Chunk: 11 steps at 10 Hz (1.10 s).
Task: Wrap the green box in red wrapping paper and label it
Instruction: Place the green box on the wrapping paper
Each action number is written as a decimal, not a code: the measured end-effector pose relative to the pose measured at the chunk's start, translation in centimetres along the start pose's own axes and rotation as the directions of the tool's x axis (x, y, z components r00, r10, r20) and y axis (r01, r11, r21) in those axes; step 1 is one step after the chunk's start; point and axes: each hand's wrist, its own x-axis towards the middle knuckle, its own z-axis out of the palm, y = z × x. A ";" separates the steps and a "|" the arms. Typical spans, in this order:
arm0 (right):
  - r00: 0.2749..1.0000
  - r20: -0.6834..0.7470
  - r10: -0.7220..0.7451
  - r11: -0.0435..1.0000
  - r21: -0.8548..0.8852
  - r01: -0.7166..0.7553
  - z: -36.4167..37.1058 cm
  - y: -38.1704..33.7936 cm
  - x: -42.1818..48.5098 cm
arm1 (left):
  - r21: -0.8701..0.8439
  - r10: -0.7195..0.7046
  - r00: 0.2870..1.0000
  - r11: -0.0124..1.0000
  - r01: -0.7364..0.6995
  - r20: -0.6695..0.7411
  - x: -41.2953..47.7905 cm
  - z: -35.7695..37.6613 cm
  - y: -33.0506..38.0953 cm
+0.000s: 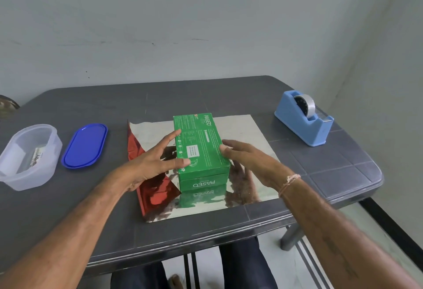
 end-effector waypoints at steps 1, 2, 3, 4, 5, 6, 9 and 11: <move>0.945 -0.323 -0.042 0.984 -0.177 -0.017 -1.7 0.9 0.1 | 0.004 -0.023 1.000 1.000 0.023 -0.010 -0.1 0.1 0.2; 0.851 -0.525 0.019 0.814 -0.486 -0.318 -3.6 2.4 0.6 | -0.010 -0.031 0.999 0.999 0.031 -0.016 -0.1 0.2 0.3; 0.839 -0.540 0.068 0.715 -0.560 -0.419 -4.8 3.2 1.2 | -0.011 -0.028 0.999 1.000 0.028 -0.026 -0.1 0.3 0.3; 0.846 -0.528 0.073 0.764 -0.516 -0.388 -5.5 3.1 1.8 | -0.015 -0.028 0.999 1.000 0.028 -0.026 -0.1 0.3 0.3; 0.844 -0.523 0.116 0.830 -0.415 -0.372 -5.7 3.1 2.5 | -0.020 -0.034 0.999 0.999 0.034 -0.025 -0.2 0.3 0.5; 0.853 -0.514 0.088 0.815 -0.456 -0.358 -5.3 3.1 2.7 | -0.031 -0.036 0.999 0.999 0.035 -0.027 -0.4 0.3 0.6; 0.883 -0.420 0.210 0.977 0.061 -0.203 -6.0 2.2 2.8 | -0.047 -0.027 0.999 0.999 0.026 -0.027 -0.5 0.4 0.5; 0.888 -0.278 0.366 0.915 0.283 -0.288 -5.9 0.7 3.5 | -0.060 -0.020 0.999 0.998 0.019 -0.026 -0.4 0.3 0.3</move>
